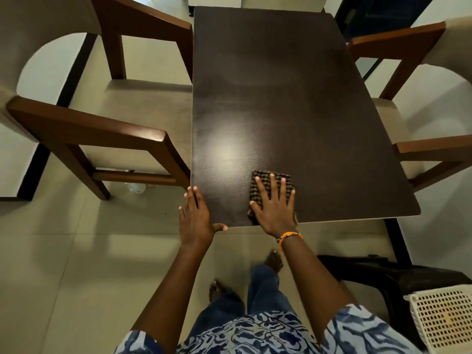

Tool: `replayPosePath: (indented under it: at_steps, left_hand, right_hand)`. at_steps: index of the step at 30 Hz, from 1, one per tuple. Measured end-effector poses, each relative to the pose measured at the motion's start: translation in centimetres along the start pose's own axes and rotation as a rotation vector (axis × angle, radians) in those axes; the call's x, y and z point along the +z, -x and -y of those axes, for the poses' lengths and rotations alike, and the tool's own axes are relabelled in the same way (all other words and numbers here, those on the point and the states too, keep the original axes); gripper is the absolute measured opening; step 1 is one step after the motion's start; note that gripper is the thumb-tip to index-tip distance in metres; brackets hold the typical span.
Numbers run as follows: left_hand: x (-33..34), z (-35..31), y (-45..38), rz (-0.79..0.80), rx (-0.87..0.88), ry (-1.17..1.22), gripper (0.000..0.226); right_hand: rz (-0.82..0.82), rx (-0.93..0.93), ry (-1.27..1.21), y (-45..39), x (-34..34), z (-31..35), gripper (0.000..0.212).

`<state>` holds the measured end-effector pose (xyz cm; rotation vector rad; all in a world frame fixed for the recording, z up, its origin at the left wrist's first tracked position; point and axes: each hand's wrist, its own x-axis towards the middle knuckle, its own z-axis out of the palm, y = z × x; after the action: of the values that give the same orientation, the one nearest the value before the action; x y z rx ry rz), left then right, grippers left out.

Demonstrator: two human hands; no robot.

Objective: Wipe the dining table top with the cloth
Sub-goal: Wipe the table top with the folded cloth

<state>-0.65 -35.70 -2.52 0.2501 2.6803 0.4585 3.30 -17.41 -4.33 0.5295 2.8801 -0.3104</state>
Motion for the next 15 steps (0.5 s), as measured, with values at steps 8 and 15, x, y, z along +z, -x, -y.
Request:
replayPosePath:
  at_steps: [8, 15]
  left_hand:
    - [0.4, 1.1, 1.1, -0.080, -0.004, 0.027, 0.100]
    - [-0.6, 3.7, 0.5, -0.073, 0.088, 0.094, 0.094]
  right_hand:
    - [0.092, -0.377, 0.027, -0.5, 2.1, 7.6, 0.063]
    - [0.035, -0.330, 0.047, -0.7, 0.7, 0.0, 0.068]
